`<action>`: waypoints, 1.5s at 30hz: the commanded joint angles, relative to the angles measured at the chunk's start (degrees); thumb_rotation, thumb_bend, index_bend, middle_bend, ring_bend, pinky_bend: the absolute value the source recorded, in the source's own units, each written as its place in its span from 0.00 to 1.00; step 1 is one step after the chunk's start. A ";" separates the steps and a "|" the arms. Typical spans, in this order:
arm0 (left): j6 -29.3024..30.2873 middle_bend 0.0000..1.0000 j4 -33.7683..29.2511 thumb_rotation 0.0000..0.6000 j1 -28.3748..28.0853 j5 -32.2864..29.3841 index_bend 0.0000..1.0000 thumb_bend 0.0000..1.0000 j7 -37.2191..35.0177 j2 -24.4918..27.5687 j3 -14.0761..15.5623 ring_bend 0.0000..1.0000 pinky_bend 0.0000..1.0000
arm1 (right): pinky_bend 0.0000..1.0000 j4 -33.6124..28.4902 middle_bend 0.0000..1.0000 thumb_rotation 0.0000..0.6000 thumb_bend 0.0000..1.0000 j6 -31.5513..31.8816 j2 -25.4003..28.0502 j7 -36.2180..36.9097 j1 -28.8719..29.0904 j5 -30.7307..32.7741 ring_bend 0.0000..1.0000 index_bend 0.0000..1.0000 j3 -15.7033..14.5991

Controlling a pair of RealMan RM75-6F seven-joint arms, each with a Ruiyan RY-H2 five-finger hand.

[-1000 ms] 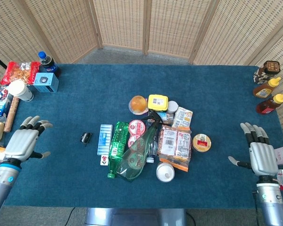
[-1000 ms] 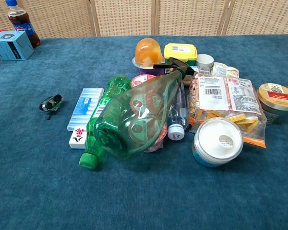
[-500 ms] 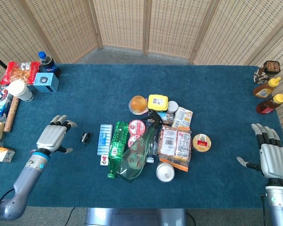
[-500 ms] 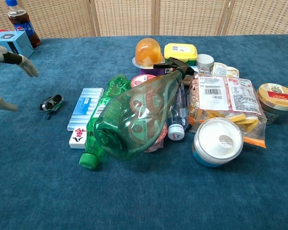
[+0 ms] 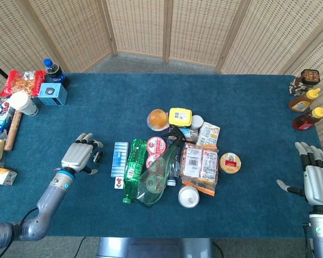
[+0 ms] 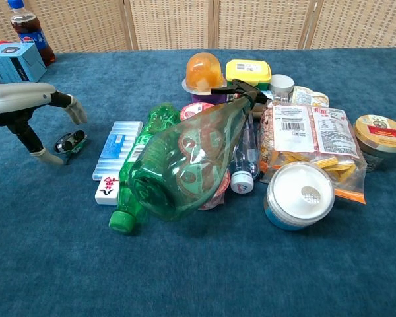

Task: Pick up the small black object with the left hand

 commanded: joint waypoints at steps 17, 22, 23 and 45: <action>0.23 0.43 3.38 1.00 -1.41 -0.77 0.39 0.17 -1.33 -2.46 0.83 0.05 0.00 | 0.00 0.48 0.00 0.93 0.00 0.67 0.56 0.20 -1.42 1.94 0.00 0.00 0.54; 1.36 0.54 3.40 1.00 -0.79 -0.03 0.47 0.17 -2.99 -2.67 0.66 0.15 0.00 | 0.00 0.69 0.00 0.93 0.00 -0.14 0.15 0.07 -1.06 2.51 0.00 0.00 0.77; 1.45 0.55 3.46 1.00 -0.68 0.07 0.48 0.17 -3.32 -2.64 0.64 0.16 0.00 | 0.00 0.70 0.00 0.92 0.00 -0.24 0.10 0.09 -1.04 2.55 0.00 0.00 0.78; 4.64 0.65 -11.80 1.00 2.48 4.68 0.58 0.17 -16.43 12.88 -6.93 0.25 0.00 | 0.00 2.66 0.00 0.93 0.00 -1.83 -2.30 1.43 -0.77 2.80 0.00 0.00 0.49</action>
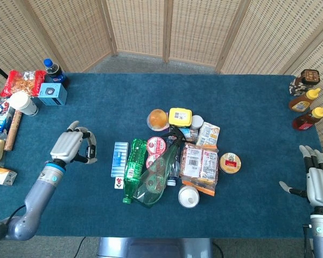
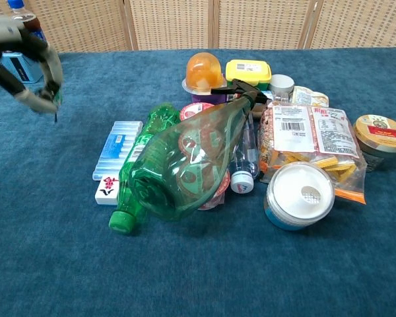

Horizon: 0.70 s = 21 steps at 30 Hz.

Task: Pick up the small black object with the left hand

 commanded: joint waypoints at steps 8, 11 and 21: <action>4.14 0.65 -10.05 1.00 2.16 1.65 0.58 0.17 -7.73 9.88 -6.66 0.25 0.00 | 0.00 2.04 0.00 0.93 0.00 -0.78 -1.42 2.23 -0.03 -0.52 0.00 0.00 -0.20; 3.89 0.65 -11.72 1.00 2.32 1.75 0.58 0.17 -9.89 12.18 -8.08 0.25 0.00 | 0.00 2.39 0.00 0.93 0.00 -1.01 -1.75 2.54 0.06 -0.78 0.00 0.00 -0.26; 6.95 0.65 -14.30 1.00 2.65 3.02 0.59 0.17 -13.05 13.89 -10.47 0.26 0.00 | 0.00 3.24 0.00 0.92 0.00 -1.85 -2.03 3.26 0.31 -0.61 0.00 0.00 -0.04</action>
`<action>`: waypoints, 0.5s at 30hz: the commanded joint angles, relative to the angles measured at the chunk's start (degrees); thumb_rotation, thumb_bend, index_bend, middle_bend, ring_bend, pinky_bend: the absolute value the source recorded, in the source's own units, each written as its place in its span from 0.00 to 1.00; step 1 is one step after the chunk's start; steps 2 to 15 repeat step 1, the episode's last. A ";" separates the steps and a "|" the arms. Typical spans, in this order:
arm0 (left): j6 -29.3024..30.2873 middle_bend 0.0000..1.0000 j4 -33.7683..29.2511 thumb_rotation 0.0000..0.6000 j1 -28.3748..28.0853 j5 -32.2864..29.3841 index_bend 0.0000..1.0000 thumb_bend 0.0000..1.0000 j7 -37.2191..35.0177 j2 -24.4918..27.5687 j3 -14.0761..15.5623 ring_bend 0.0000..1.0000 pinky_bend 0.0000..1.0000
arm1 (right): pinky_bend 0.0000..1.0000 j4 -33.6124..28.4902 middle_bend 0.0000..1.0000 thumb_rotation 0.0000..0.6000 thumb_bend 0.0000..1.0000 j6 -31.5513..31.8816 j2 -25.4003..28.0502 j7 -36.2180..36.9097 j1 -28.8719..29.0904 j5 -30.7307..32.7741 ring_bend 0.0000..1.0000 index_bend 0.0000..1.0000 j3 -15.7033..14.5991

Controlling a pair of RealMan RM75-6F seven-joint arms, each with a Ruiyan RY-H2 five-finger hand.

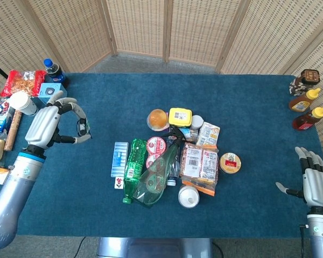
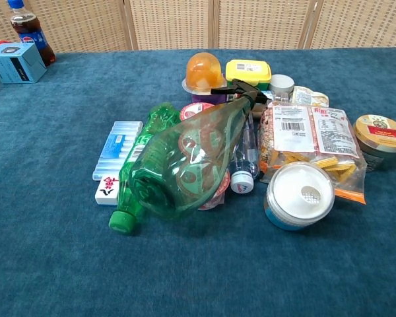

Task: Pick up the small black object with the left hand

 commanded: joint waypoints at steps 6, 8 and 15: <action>0.31 0.65 -0.58 1.00 -0.05 0.17 0.59 0.17 0.21 0.10 0.05 0.26 0.00 | 0.00 0.23 0.00 0.93 0.00 -0.26 -0.05 0.01 0.09 0.01 0.00 0.00 -0.01; 0.31 0.65 -0.58 1.00 -0.05 0.17 0.59 0.17 0.21 0.10 0.05 0.26 0.00 | 0.00 0.23 0.00 0.93 0.00 -0.26 -0.05 0.01 0.09 0.01 0.00 0.00 -0.01; 0.31 0.65 -0.58 1.00 -0.05 0.17 0.59 0.17 0.21 0.10 0.05 0.26 0.00 | 0.00 0.23 0.00 0.93 0.00 -0.26 -0.05 0.01 0.09 0.01 0.00 0.00 -0.01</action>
